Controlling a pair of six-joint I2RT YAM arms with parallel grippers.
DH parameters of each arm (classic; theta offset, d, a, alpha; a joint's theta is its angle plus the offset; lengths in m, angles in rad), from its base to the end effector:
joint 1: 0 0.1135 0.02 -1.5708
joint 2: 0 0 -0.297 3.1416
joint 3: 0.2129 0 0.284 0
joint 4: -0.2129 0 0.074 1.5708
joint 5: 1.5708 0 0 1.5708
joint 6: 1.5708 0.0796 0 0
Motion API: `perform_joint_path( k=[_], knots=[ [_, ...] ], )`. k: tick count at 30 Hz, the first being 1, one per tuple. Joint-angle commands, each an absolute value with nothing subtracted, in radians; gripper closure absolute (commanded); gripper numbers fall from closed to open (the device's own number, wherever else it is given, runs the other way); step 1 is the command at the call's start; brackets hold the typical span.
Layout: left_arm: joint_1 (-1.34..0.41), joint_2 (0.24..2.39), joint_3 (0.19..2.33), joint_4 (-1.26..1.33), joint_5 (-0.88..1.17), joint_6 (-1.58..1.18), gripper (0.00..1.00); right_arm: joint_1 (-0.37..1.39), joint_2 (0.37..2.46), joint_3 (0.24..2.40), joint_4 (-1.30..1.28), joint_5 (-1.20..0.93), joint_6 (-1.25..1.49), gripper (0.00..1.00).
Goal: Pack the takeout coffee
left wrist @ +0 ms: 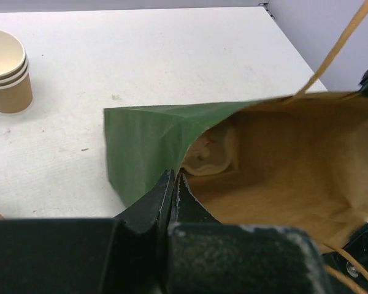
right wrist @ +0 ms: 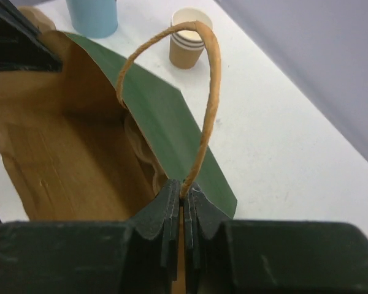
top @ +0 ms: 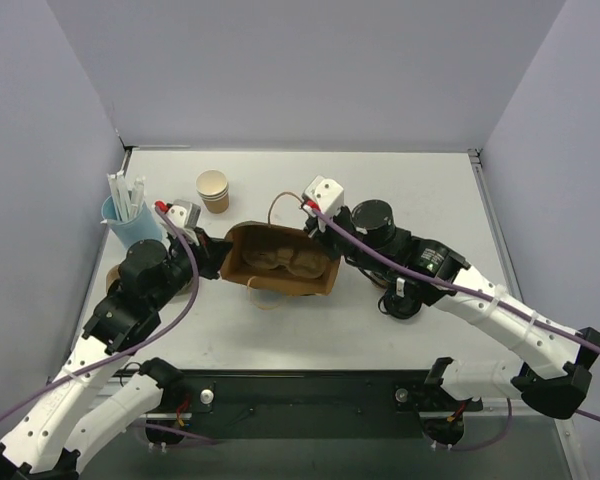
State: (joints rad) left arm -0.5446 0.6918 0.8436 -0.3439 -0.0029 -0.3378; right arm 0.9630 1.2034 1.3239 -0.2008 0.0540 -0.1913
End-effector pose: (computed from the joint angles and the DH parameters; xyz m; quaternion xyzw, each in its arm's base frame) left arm 0.1775 -0.1072 0.3749 0.0787 0.7676 -0.2706 0.5756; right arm 0.1946 0.2723 0.4713 -0.3855 0.6256 0.2367 0.6355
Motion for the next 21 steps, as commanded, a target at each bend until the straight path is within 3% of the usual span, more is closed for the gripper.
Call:
perform_joint_path(
  k=[1, 13, 15, 18, 19, 21],
  knots=[
    [-0.548, 0.657, 0.776, -0.295, 0.029, -0.339, 1.00, 0.959, 1.151, 1.209, -0.118, 0.089, -0.175, 1.00],
    [-0.552, 0.631, 0.713, -0.256, 0.089, -0.348, 1.00, 0.951, 1.124, 1.177, -0.075, 0.008, -0.215, 0.99],
    [-0.552, 0.620, 0.709, -0.268, 0.095, -0.362, 1.00, 0.951, 1.106, 1.169, -0.084, -0.032, -0.184, 0.90],
    [-0.554, 0.604, 0.707, -0.273, 0.101, -0.373, 1.00, 0.951, 1.083, 1.186, -0.115, -0.018, -0.123, 0.66],
    [-0.554, 0.598, 0.704, -0.265, 0.100, -0.371, 1.00, 0.951, 1.075, 1.198, -0.121, -0.009, -0.106, 0.52],
    [-0.554, 0.592, 0.701, -0.247, 0.083, -0.377, 1.00, 0.948, 1.048, 1.209, -0.121, 0.032, -0.043, 0.44]
  ],
)
